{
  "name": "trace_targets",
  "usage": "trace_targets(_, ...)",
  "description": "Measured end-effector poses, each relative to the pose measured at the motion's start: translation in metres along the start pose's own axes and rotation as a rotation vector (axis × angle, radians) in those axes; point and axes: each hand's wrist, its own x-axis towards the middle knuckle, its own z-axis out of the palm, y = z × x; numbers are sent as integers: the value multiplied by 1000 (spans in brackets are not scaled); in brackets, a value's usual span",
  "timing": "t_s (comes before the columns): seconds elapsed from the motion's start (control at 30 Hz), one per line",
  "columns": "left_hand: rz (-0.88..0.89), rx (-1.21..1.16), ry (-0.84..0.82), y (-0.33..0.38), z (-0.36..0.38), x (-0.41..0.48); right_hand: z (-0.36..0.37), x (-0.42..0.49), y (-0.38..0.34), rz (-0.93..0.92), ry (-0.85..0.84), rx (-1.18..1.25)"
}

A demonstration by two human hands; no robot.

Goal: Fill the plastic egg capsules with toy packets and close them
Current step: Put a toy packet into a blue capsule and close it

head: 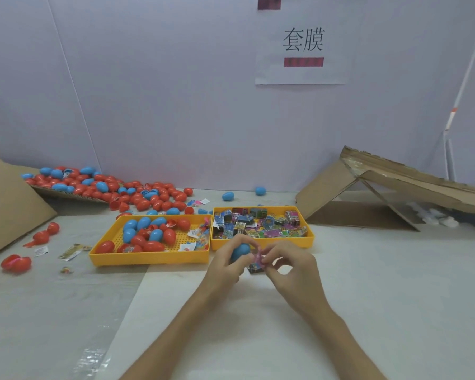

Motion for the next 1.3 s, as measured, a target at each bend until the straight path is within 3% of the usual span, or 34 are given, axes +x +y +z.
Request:
trace_targets(0.23, 1, -60, -12, 3, -1, -3, 1, 0, -2, 73, -50, 7)
trace_targets(0.47, -13, -65, -7, 3, -3, -1, -1, -2, -10, 232, -222, 136)
trace_targets(0.8, -147, -98, -33, 5, -3, -2, -6, 5, -12, 364, -36, 209)
trace_targets(1.0, -183, -97, -118, 9, -2, -4, -10, 9, -11, 429, -19, 301)
trace_targets(1.3, -270, -268, -165, 12, -7, -2, -14, 8, -10, 573, -124, 662)
